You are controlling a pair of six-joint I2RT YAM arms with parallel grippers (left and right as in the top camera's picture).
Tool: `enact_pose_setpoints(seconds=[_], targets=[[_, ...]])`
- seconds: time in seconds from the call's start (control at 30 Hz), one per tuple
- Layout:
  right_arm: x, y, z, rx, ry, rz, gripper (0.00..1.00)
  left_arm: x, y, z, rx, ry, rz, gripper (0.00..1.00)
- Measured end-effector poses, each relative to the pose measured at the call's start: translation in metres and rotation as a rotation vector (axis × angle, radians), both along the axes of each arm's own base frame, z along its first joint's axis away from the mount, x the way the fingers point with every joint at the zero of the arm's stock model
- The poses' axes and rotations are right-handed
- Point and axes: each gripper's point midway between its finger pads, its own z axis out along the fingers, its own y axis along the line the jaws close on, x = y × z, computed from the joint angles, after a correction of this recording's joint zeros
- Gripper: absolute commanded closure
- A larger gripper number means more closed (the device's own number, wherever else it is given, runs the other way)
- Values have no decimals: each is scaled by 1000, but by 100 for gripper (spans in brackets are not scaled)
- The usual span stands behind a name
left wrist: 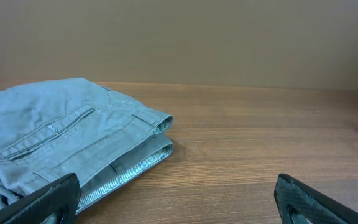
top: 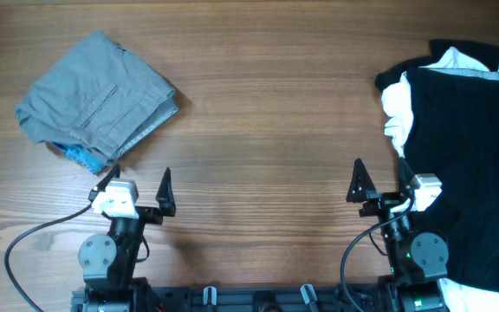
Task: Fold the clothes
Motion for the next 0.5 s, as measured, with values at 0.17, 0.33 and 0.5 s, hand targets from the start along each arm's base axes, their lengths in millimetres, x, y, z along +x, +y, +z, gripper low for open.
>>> enact_pose_setpoints(seconds=[0.17, 0.33, 0.5], targets=[[0, 0, 0, 0, 0, 0, 0, 0, 0, 0, 0, 0, 0, 0], [0, 0, 0, 0, 0, 0, 0, 0, 0, 0, 0, 0, 0, 0], [0, 0, 0, 0, 0, 0, 0, 0, 0, 0, 0, 0, 0, 0]])
